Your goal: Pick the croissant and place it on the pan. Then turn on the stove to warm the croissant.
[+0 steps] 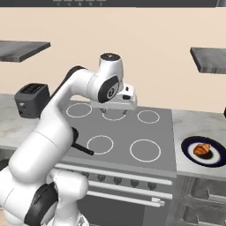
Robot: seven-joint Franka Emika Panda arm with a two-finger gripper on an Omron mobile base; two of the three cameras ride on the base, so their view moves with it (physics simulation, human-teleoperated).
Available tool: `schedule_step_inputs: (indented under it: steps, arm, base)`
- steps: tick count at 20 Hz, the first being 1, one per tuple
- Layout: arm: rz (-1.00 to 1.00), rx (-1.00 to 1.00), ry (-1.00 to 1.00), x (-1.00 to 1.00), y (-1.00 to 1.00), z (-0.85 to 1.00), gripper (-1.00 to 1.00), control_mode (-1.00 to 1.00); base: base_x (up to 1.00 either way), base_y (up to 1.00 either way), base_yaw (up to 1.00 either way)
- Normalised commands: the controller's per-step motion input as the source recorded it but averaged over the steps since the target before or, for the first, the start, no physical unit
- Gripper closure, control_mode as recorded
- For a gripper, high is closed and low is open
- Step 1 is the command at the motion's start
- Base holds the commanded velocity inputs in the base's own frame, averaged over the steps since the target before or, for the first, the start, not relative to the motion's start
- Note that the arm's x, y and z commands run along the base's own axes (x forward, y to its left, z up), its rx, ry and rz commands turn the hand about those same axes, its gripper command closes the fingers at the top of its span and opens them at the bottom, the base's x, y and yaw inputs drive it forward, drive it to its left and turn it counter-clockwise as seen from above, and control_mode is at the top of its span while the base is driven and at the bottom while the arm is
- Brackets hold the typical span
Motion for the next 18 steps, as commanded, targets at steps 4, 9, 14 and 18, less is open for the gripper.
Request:
schedule_step_inputs:
  steps: [4, 9, 14, 18]
  arm:
    - [0.0, -0.04, 0.0, -0.1, -0.63, -0.13, -1.0, -1.0]
    - [0.0, -0.05, 0.0, -0.06, -0.61, -0.06, -1.0, -1.0]
    - [0.0, -0.03, -0.04, -0.01, -0.36, 0.05, -1.0, -1.0]
    - [0.0, 0.02, 0.01, 0.06, -0.05, 0.09, -1.0, -1.0]
  base:
    - [0.0, 0.0, 0.0]
    - [0.0, 0.0, 0.0]
    - [0.0, 0.0, 0.0]
    - [0.0, 0.0, 0.0]
